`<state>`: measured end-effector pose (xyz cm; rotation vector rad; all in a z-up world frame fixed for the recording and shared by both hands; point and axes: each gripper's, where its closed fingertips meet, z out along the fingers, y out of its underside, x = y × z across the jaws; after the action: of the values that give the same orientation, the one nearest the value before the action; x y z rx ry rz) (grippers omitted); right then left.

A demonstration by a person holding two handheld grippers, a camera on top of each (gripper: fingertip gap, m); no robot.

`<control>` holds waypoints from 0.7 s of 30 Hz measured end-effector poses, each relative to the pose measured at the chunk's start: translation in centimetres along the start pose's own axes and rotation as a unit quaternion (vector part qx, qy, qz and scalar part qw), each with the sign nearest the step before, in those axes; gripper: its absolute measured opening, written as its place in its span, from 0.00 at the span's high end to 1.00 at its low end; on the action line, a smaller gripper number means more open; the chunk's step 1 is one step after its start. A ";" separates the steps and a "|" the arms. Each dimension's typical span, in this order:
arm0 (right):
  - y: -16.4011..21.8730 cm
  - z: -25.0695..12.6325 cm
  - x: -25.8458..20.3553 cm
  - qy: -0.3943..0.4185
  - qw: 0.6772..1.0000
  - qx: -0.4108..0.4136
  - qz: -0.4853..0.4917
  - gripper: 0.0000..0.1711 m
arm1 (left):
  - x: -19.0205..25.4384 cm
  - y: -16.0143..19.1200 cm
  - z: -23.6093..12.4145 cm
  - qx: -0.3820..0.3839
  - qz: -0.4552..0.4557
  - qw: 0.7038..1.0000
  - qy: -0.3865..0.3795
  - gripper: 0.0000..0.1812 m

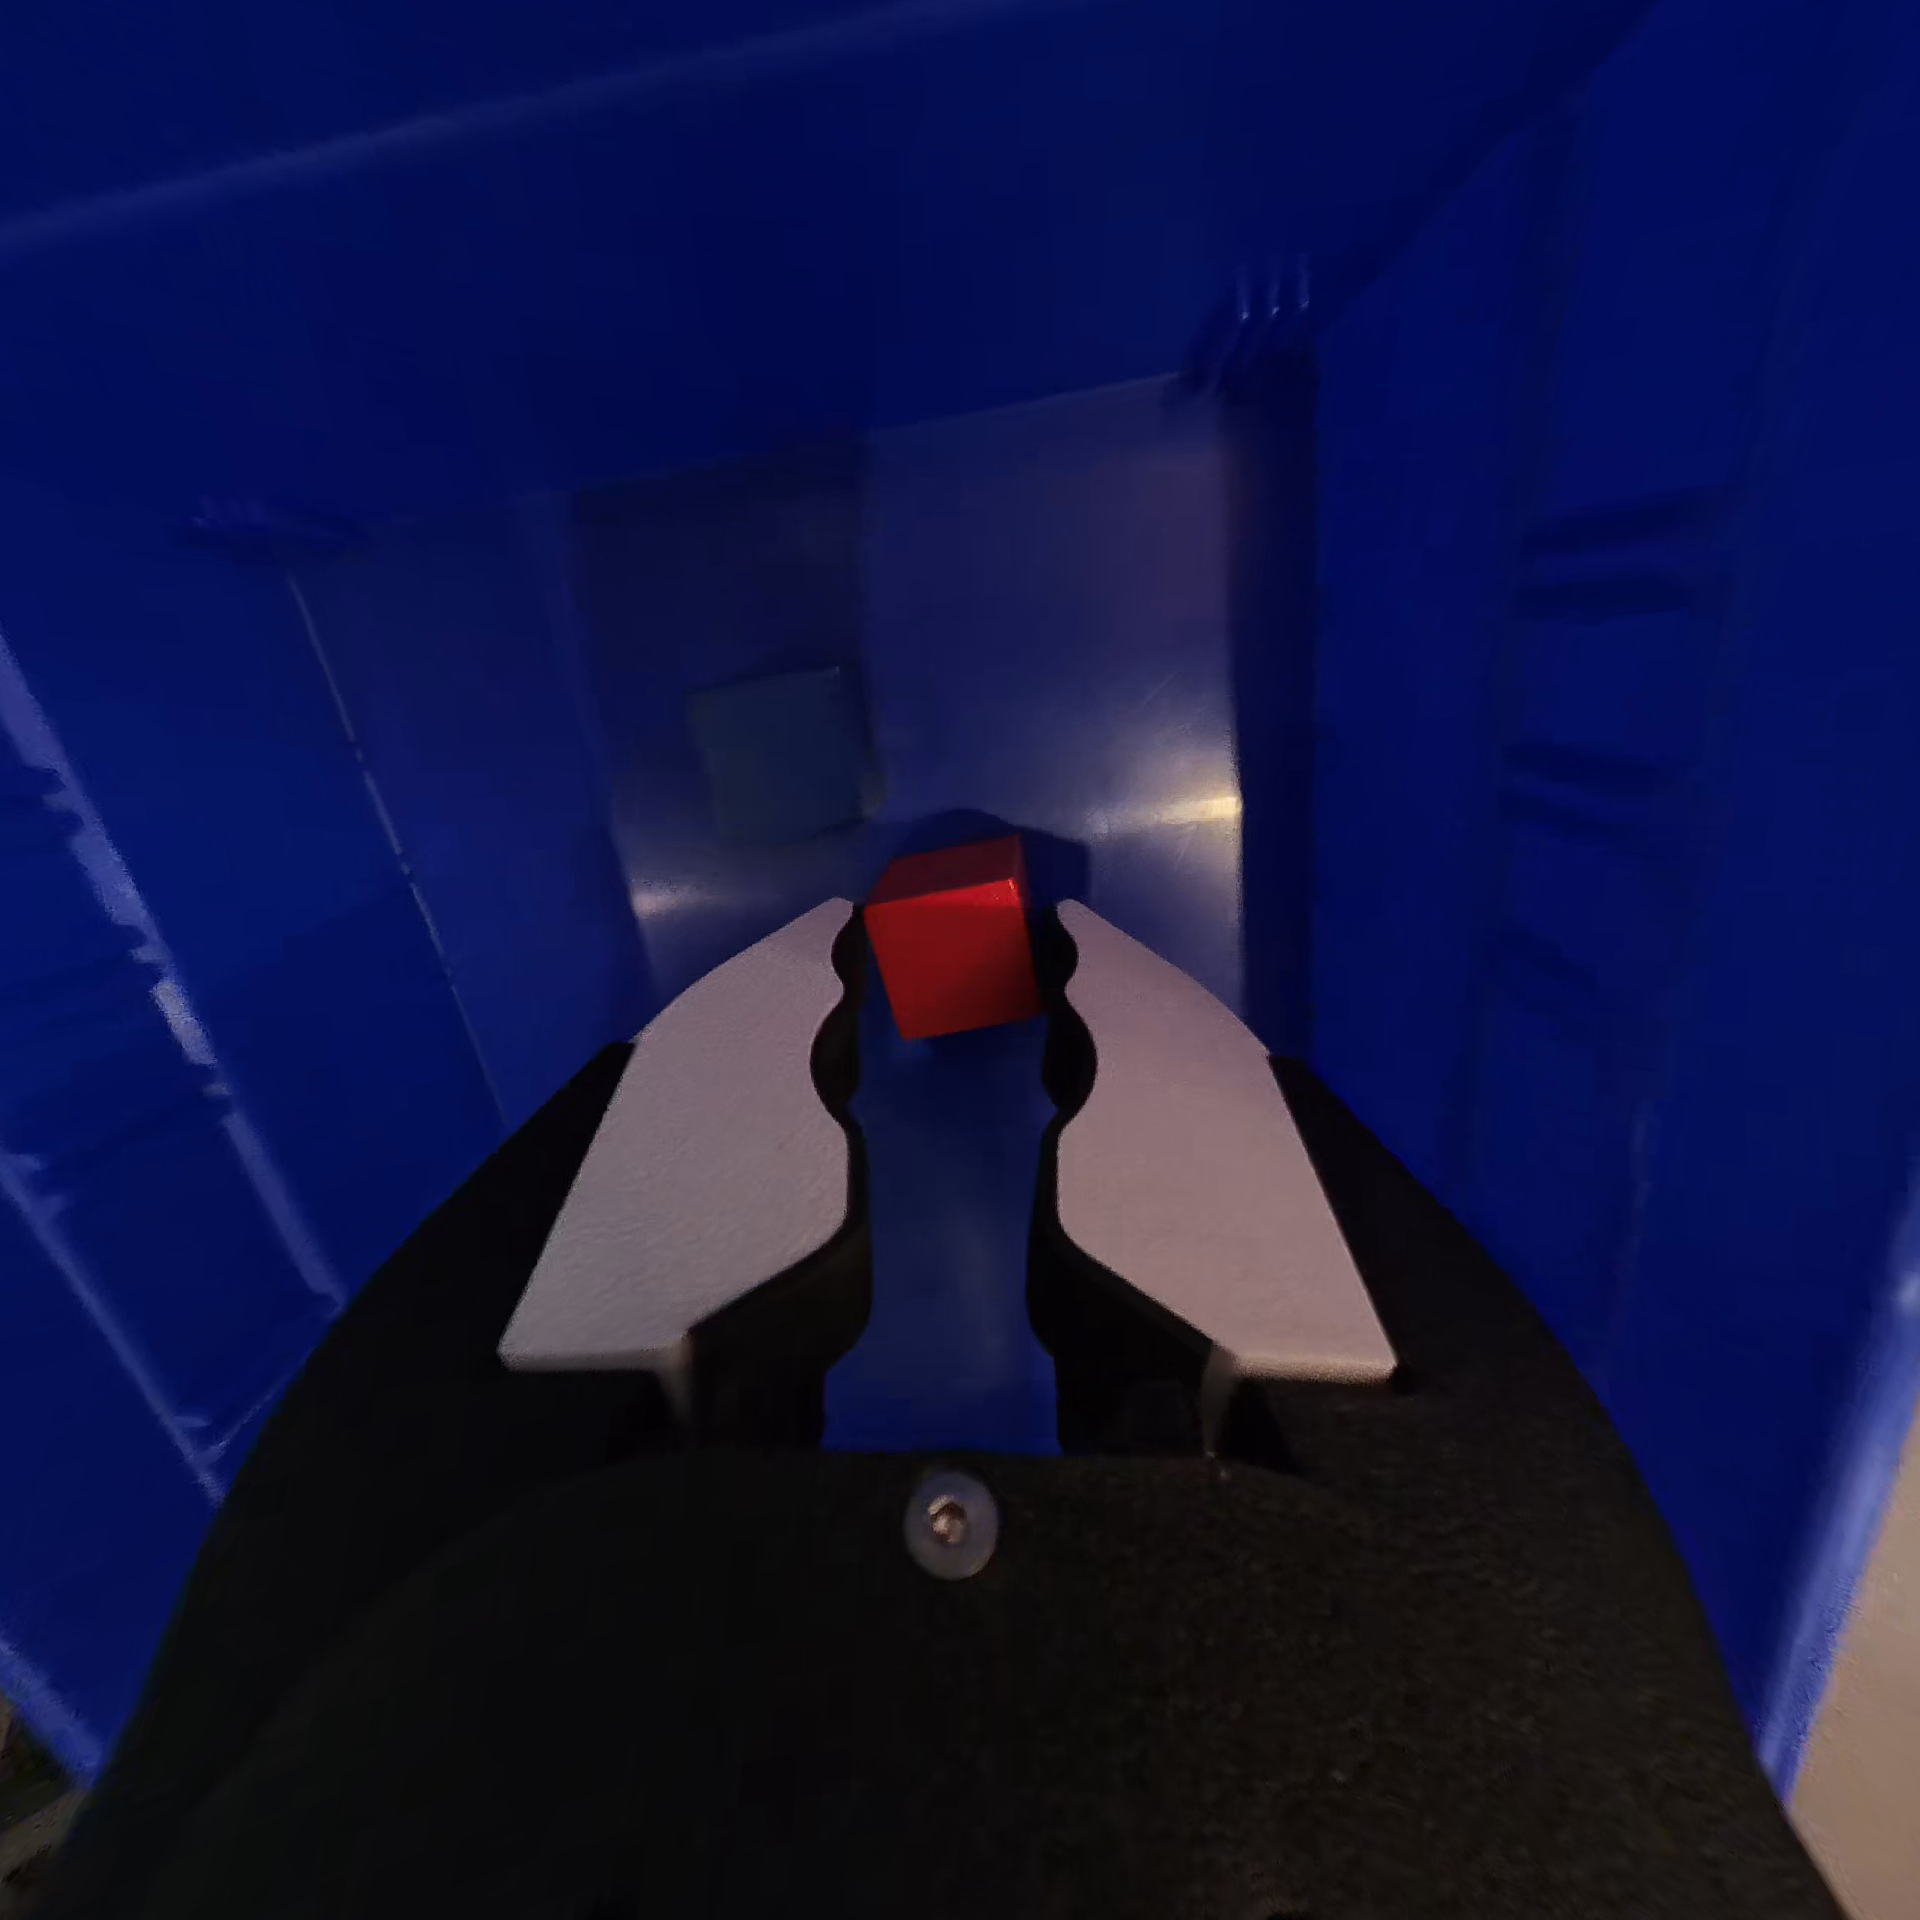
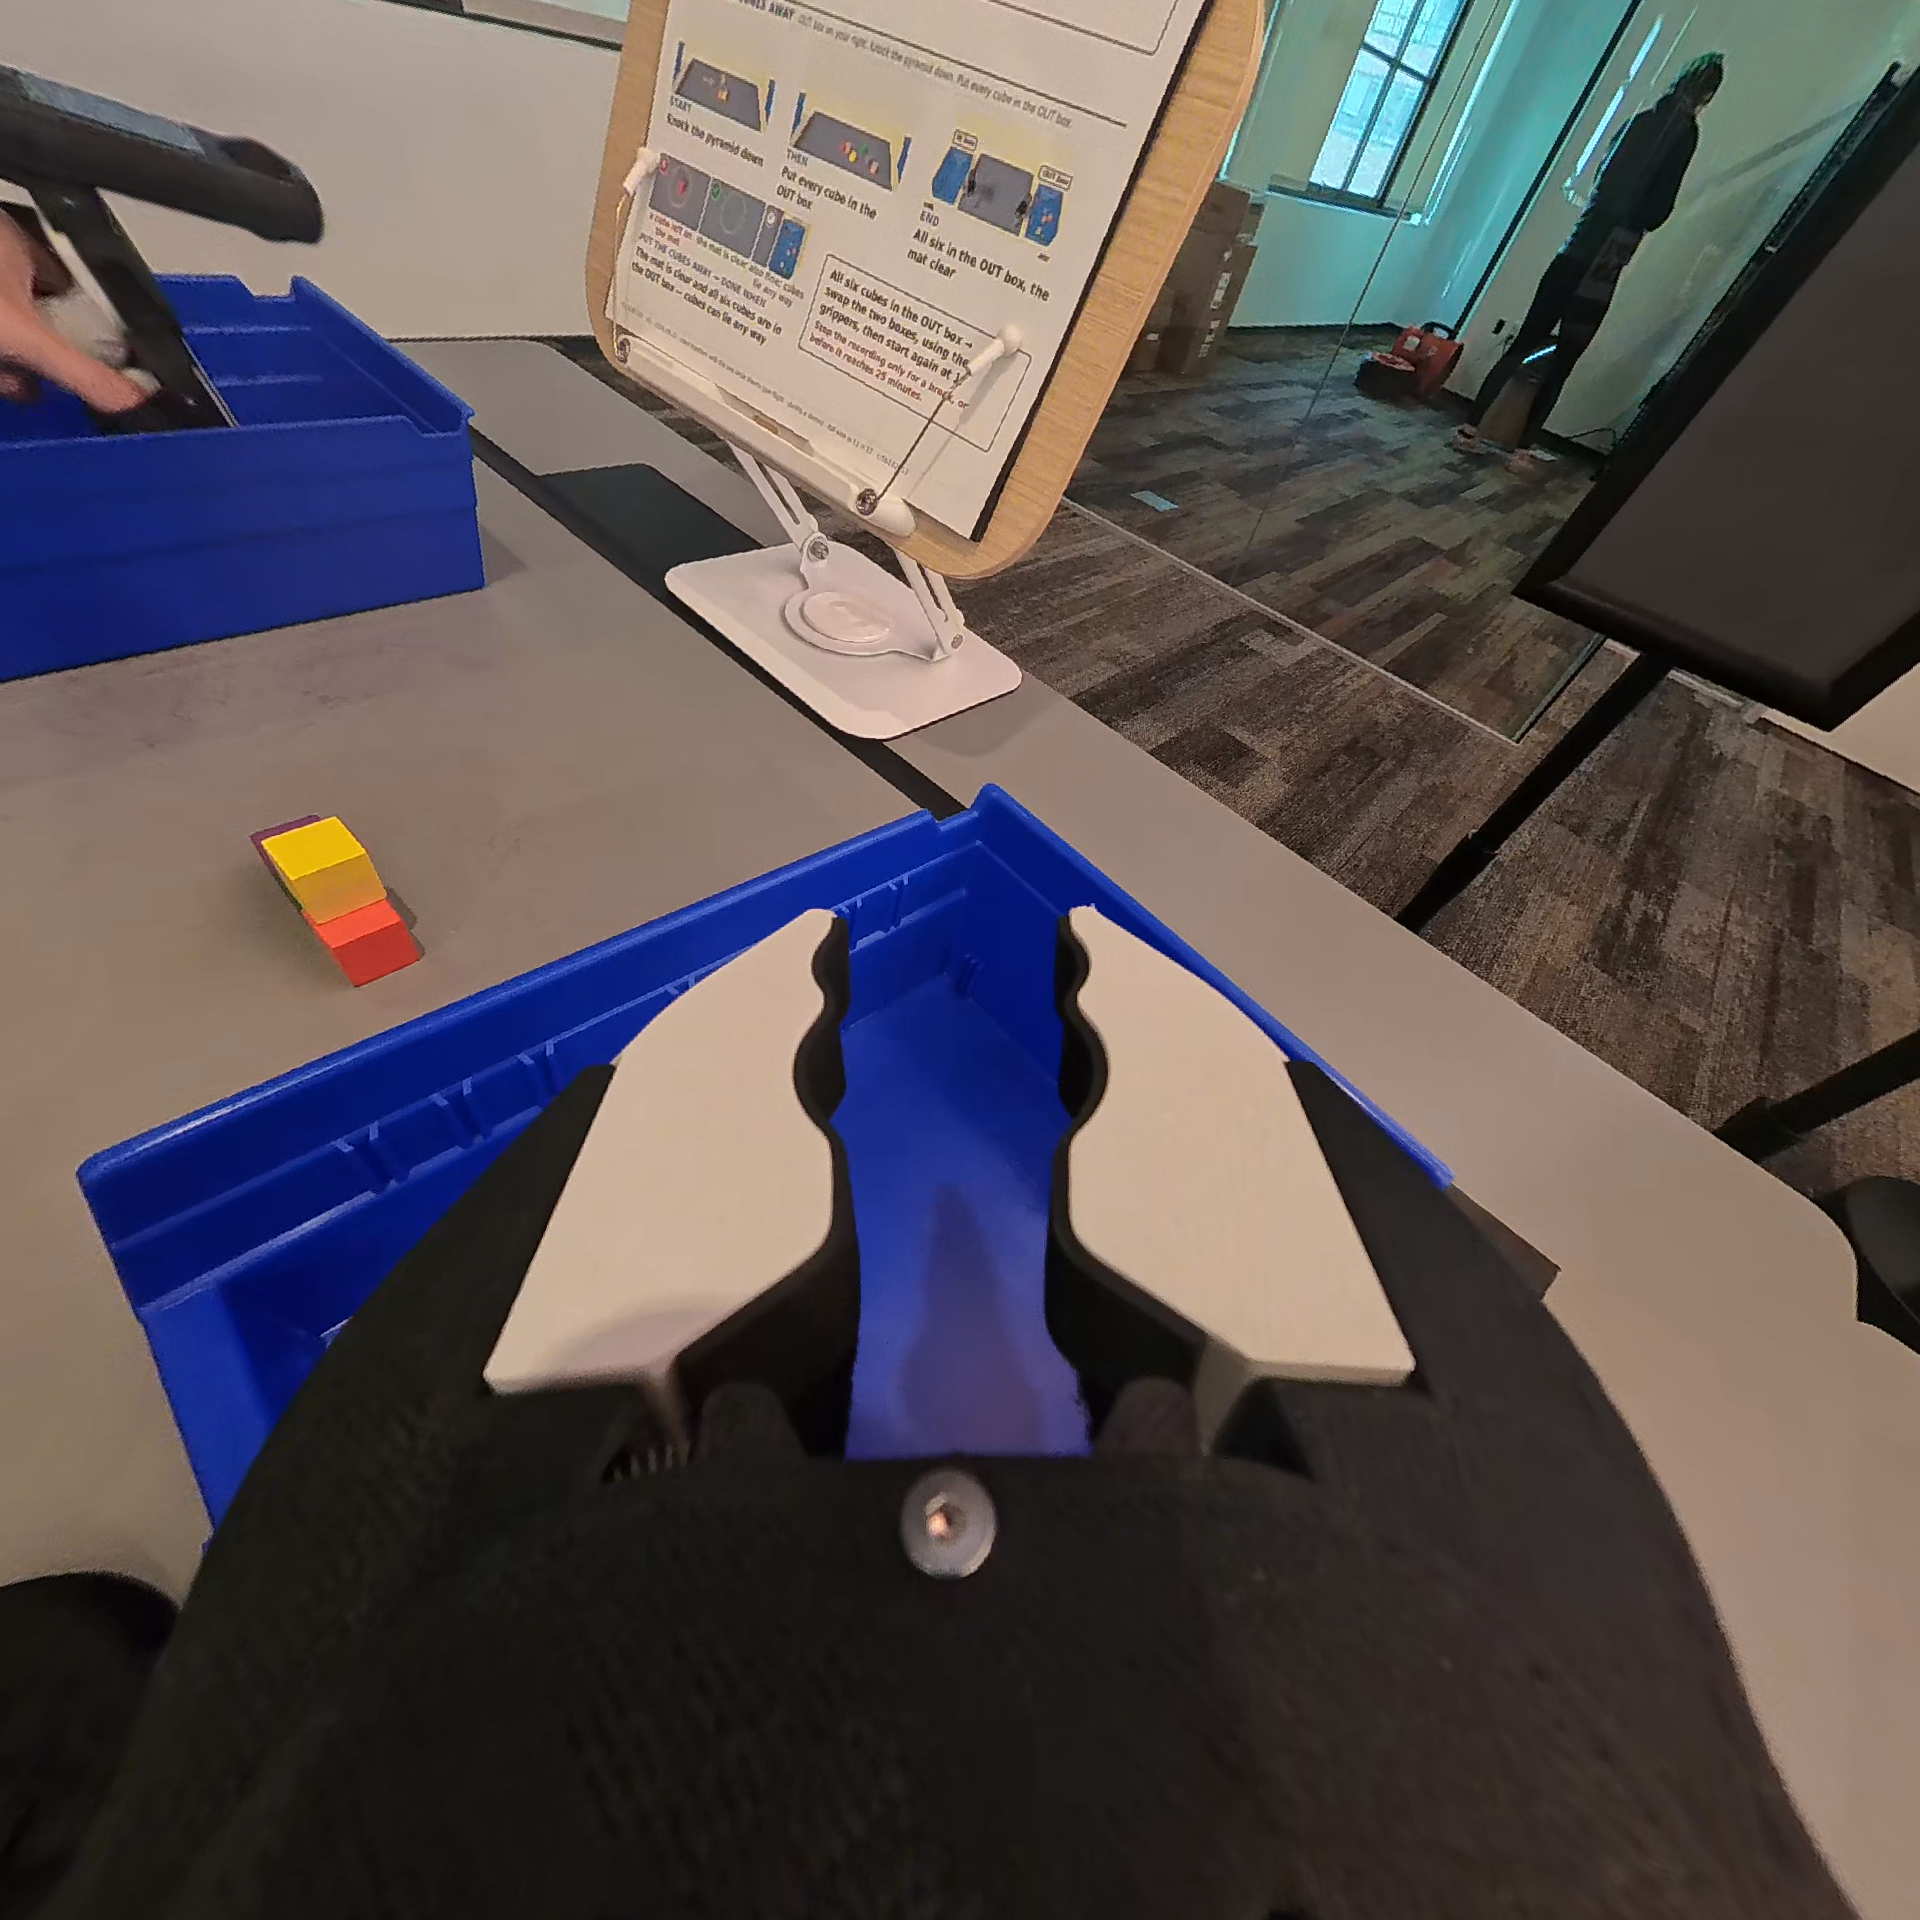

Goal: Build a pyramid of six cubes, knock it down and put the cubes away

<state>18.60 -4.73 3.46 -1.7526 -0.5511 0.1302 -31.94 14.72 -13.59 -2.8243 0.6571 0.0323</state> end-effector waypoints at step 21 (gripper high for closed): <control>0.0 0.2 -0.2 0.000 1.000 -0.009 -0.007 0.77 | 19.4 1.7 -16.2 0.176 0.482 0.841 0.173 0.84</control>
<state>18.32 -4.68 3.34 -1.7668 -0.5655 0.1153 -15.75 1.01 0.28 -1.8875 1.8670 -0.3836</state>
